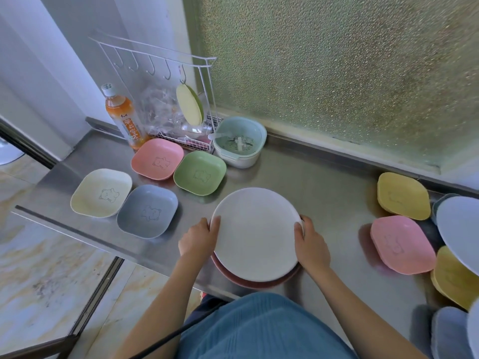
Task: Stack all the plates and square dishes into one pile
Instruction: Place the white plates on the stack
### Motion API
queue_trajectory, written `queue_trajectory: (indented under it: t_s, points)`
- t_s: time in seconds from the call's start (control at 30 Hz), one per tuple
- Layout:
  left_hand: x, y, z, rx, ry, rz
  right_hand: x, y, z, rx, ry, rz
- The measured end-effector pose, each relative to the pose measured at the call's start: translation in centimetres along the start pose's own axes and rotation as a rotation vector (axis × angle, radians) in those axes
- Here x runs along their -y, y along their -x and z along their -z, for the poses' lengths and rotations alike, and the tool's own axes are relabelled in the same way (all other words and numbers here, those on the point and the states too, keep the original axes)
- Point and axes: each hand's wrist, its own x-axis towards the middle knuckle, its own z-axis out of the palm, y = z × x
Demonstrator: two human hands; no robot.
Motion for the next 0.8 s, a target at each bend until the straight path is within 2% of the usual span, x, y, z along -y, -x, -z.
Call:
queue_trajectory:
  t_s: [0.1, 0.23, 0.57, 0.7, 0.8]
  points:
    - [0.3, -0.6, -0.2, 0.113, 0.267, 0.041, -0.8, 0.0, 0.1, 0.050, -0.059, 0.035]
    - [-0.5, -1.3, -0.4, 0.190, 0.341, 0.047, -1.4, -0.1, 0.7, 0.026, -0.052, 0.056]
    - [-9.6, -0.4, -4.4, 0.468, 0.295, -0.125, -9.5, -0.7, 5.5, -0.165, -0.025, -0.124]
    - [-12.6, 0.6, -6.3, 0.508, 0.286, -0.158, -12.1, -0.4, 6.9, -0.243, 0.005, -0.163]
    - [-13.7, 1.2, -7.6, 0.488, 0.288, -0.165, -13.6, 0.0, 7.5, -0.219, 0.016, -0.204]
